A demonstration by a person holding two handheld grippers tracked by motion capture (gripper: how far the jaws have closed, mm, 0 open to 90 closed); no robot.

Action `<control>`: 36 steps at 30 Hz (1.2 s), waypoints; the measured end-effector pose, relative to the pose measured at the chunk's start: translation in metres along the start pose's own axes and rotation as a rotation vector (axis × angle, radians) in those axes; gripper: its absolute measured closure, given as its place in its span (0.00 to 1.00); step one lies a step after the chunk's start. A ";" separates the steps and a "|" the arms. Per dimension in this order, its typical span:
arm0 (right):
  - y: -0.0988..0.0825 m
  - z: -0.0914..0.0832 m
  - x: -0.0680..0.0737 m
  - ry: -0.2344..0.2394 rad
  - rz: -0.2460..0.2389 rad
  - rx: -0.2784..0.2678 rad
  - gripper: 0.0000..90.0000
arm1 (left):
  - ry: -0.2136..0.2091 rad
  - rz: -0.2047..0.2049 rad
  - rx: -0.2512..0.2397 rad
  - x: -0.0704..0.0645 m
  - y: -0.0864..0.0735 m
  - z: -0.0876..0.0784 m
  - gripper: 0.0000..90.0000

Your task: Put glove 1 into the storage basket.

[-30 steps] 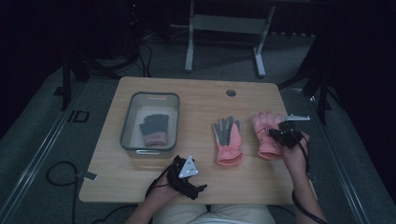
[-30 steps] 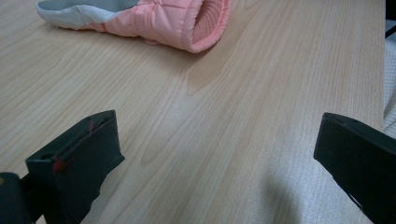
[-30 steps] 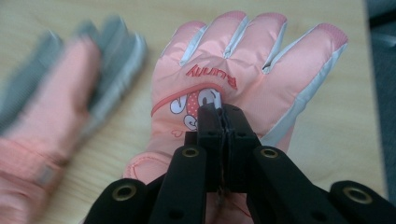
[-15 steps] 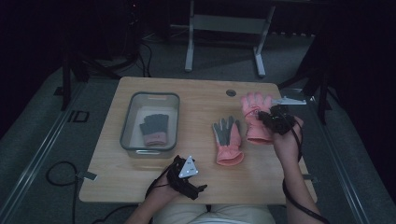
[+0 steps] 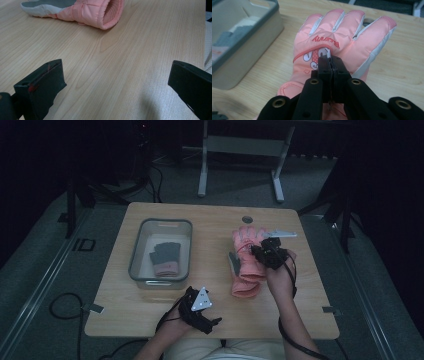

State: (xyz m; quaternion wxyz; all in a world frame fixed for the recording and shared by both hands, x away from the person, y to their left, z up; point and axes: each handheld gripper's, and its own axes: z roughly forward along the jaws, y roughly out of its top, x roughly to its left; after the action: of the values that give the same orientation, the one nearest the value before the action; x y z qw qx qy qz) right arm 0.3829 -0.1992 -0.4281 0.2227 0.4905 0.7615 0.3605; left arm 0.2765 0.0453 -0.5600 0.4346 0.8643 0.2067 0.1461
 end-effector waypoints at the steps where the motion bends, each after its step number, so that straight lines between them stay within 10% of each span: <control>1: -0.002 0.002 0.001 -0.007 0.001 0.008 0.97 | 0.001 0.001 -0.001 0.000 0.000 0.000 0.00; 13: -0.030 0.033 0.004 -0.027 0.000 0.091 0.97 | 0.002 -0.002 -0.003 0.000 0.000 0.000 0.00; 24: -0.040 0.045 -0.002 0.113 -0.035 0.129 0.97 | 0.003 -0.006 -0.005 0.000 0.000 0.000 0.00; 36: -0.037 0.043 -0.001 0.133 -0.042 0.108 0.81 | 0.004 -0.021 -0.010 0.002 0.000 0.000 0.00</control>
State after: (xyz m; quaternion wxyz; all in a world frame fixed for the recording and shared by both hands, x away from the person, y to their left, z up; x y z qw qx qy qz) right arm 0.3910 -0.1955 -0.4841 0.1525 0.4606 0.8032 0.3457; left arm 0.2782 0.0461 -0.5594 0.4400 0.8597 0.2158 0.1442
